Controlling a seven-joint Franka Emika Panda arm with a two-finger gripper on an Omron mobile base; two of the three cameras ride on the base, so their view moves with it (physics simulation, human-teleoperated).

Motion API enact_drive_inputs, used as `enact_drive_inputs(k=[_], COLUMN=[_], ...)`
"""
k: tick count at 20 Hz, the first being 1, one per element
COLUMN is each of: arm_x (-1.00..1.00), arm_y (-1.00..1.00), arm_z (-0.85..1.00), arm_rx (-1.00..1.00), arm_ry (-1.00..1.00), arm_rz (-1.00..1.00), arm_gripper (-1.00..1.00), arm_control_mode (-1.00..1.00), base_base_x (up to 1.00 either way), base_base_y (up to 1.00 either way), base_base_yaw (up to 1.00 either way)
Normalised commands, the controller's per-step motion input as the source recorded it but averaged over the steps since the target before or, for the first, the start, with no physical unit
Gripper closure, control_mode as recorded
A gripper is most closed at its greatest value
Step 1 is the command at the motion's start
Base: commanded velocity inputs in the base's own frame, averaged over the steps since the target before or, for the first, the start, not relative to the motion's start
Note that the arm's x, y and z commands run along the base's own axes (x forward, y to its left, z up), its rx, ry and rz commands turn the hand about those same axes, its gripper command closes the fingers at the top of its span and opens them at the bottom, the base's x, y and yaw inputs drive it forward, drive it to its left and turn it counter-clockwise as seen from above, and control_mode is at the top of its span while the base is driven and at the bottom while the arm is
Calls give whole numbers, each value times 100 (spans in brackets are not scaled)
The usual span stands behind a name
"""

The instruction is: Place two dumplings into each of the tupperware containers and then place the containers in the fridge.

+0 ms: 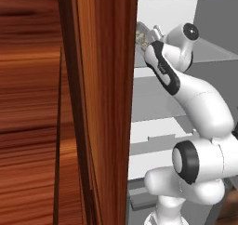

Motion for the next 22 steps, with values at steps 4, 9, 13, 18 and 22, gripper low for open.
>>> enact_drive_inputs(k=[4, 9, 13, 18, 22], arm_x=[6, 0, -5, -47, -43], arm_y=[4, 2, 0, -3, -17], arm_z=[0, 0, 1, 15, 36], arm_rx=[0, 0, 0, 0, 0], arm_ry=[0, -7, -16, -13, 0], arm_rz=[0, 0, 0, 0, 0], arm_gripper=[-100, -100, -100, -100, -100], arm_control_mode=[-100, -100, -100, -100, -100], base_base_x=[0, 0, 0, 0, 0], base_base_y=[0, 0, 0, 0, 0], base_base_yaw=[0, 0, 0, 0, 0])
